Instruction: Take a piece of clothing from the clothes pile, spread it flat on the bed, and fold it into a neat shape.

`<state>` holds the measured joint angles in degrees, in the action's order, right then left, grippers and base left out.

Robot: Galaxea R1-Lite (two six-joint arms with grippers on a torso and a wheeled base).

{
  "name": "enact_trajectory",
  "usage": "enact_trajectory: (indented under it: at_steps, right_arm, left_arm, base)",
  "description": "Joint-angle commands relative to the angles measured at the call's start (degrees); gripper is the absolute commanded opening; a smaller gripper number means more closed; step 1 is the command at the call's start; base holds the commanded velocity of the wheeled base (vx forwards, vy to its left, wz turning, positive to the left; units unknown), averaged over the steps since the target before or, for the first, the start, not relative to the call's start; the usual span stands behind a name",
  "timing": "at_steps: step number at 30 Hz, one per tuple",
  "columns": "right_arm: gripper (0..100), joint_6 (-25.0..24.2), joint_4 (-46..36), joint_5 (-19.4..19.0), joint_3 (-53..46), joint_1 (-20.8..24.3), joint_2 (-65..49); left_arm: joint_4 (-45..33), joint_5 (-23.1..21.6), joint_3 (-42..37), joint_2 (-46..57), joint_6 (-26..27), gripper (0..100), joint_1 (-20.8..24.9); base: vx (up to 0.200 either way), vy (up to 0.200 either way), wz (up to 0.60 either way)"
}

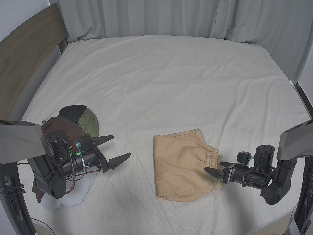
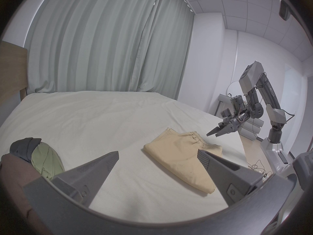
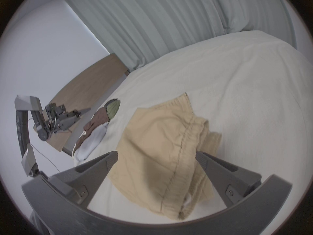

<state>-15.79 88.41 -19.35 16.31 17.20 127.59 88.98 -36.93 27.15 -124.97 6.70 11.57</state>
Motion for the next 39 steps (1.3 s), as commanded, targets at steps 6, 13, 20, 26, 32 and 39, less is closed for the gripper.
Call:
enact_trajectory:
  at_steps: [6,13,20,26,32,39]
  right_arm:
    - [100,4.01,0.01,-0.96,-2.86,-4.02,4.95]
    - [100,4.1,0.1,-1.13,-2.95,-4.19,7.94]
    - [100,3.57,0.1,-1.57,-2.51,-3.75,9.52]
    - [100,2.78,0.1,-2.19,-0.75,-3.14,11.63]
    - [100,-3.11,0.19,-2.19,1.18,-0.5,12.51]
    - [100,-6.01,0.19,-2.1,1.44,0.9,11.63]
  left_arm:
    - [0.23,0.01,-0.17,-0.19,-0.03,100,0.03]
    - [0.23,0.01,-0.43,-0.37,-0.03,100,0.3]
    - [0.23,0.01,-0.43,-0.28,-0.03,100,0.3]
    - [0.23,0.01,-0.52,-0.37,-0.03,100,0.3]
    - [0.23,0.01,-0.61,-0.37,-0.03,100,0.3]
    - [0.23,0.01,-0.69,-0.45,-0.03,100,0.3]
  base:
    - [0.0,0.0,0.0]
    - [0.0,0.0,0.0]
    - [0.0,0.0,0.0]
    - [0.0,0.0,0.0]
    - [0.0,0.0,0.0]
    - [0.0,0.0,0.0]
